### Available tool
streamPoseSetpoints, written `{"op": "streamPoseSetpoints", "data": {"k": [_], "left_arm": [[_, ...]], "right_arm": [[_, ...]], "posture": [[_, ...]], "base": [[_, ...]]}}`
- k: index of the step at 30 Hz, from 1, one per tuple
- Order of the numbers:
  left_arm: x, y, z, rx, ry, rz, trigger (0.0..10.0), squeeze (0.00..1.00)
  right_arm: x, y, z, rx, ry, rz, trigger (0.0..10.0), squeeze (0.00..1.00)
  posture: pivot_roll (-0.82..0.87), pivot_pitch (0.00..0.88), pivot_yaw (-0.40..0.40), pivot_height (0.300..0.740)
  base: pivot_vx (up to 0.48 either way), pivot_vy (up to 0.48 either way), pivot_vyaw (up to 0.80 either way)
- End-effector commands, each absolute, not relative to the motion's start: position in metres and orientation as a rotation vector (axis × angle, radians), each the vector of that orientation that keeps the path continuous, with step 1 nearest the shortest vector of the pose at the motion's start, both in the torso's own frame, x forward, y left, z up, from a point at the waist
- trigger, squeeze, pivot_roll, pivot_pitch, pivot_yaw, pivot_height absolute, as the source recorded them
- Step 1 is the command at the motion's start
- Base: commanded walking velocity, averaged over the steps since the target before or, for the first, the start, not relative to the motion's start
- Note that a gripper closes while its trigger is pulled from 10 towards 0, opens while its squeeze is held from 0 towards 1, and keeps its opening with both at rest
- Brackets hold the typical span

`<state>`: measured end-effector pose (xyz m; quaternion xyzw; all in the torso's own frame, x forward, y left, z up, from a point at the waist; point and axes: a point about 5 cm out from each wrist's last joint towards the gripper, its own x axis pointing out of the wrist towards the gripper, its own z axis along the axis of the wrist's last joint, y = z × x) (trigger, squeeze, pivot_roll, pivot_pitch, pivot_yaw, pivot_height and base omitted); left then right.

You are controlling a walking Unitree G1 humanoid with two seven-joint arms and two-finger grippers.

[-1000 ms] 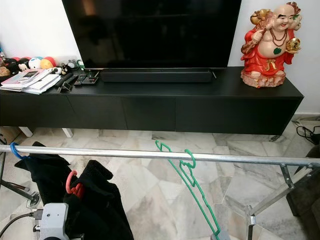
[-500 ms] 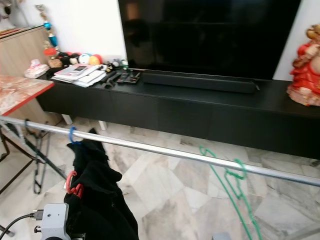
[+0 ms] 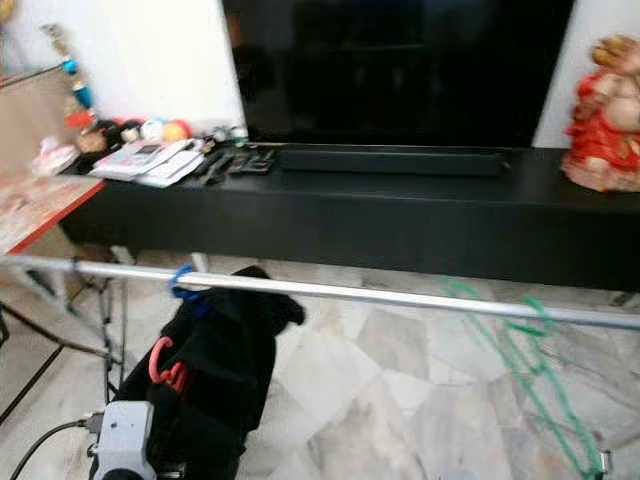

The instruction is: Hang hanger

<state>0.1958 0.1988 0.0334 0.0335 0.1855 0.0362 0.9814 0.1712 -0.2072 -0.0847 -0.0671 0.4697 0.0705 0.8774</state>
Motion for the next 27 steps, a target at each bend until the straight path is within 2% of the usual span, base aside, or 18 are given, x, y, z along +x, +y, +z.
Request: {"op": "streamPoseSetpoints", "data": {"k": [1, 11, 27], "left_arm": [[0.2016, 0.1998, 0.0444, 0.07, 0.317, 0.079, 10.0, 0.0], [0.203, 0.1959, 0.045, 0.077, 0.3, 0.041, 10.0, 0.0], [0.2043, 0.1918, 0.0411, 0.062, 0.297, 0.006, 10.0, 0.0]], "right_arm": [[0.1687, -0.2162, -0.0842, -0.149, 0.99, 0.123, 10.0, 0.0], [0.1688, -0.2163, -0.0842, -0.148, 0.992, 0.126, 10.0, 0.0], [0.1694, -0.216, -0.0839, -0.145, 0.987, 0.122, 10.0, 0.0]], "posture": [[0.08, 0.034, 0.049, 0.74], [0.08, 0.037, 0.048, 0.74], [0.07, 0.039, 0.049, 0.74]], "base": [[0.0, 0.379, -0.58], [0.0, 0.0, -0.77], [0.0, 0.0, 0.0]]}}
